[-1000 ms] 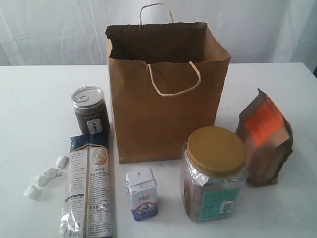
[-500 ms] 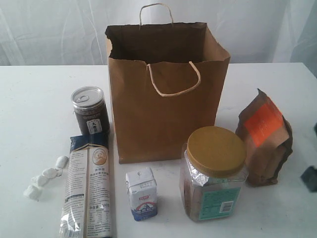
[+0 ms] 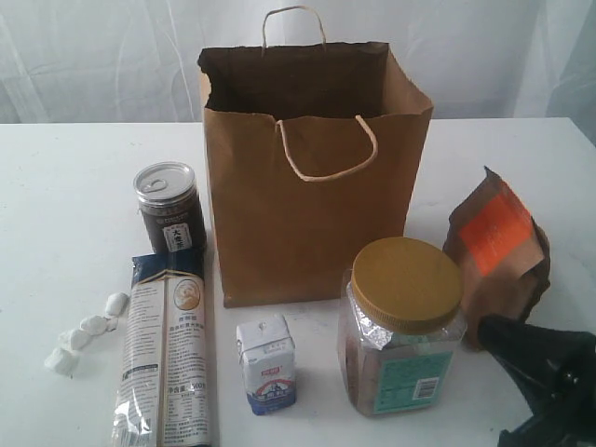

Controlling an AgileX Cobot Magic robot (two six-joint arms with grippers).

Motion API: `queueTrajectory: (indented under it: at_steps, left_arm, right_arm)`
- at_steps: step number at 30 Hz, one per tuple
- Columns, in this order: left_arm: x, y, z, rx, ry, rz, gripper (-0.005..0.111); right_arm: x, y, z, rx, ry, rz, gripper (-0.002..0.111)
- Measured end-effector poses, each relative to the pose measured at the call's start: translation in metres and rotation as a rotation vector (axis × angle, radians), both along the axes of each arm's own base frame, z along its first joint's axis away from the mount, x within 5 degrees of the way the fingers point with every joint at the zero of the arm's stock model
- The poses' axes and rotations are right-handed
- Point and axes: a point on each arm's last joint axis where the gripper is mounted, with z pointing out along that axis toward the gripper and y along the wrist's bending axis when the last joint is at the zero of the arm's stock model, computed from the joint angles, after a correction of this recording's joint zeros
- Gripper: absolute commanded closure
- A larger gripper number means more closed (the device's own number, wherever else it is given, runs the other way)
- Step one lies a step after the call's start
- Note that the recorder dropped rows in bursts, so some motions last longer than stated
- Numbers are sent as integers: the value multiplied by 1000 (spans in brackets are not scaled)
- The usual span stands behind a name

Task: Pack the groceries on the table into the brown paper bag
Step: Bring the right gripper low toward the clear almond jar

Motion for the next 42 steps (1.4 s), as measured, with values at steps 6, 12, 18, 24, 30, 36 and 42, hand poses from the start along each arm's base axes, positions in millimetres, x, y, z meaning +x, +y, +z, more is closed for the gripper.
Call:
queueTrajectory:
  at_steps: [6,12,18,24,30,36,42]
  left_arm:
    - [0,0,0,0,0,0,107]
    - [0,0,0,0,0,0,107]
    - [0,0,0,0,0,0,107]
    - [0,0,0,3,-2,-1,107]
    - [0,0,0,14,-7,-4,107]
    - [0,0,0,17,-9,-5,107]
    - [0,0,0,17,-9,-5,107]
  right_arm:
    - [6,2,-15,-34,125,23,108]
    - [15,-4,-9,25,61,-87,108]
    - [23,-18,-8,93,73,-285,108]
    - [28,-31,-28,84,256,-465,108]
    - [28,-25,-43,-25,357,-445,108]
    - [23,-8,-49,-128,357,-296,108]
    - [12,12,-50,-191,349,-131,108]
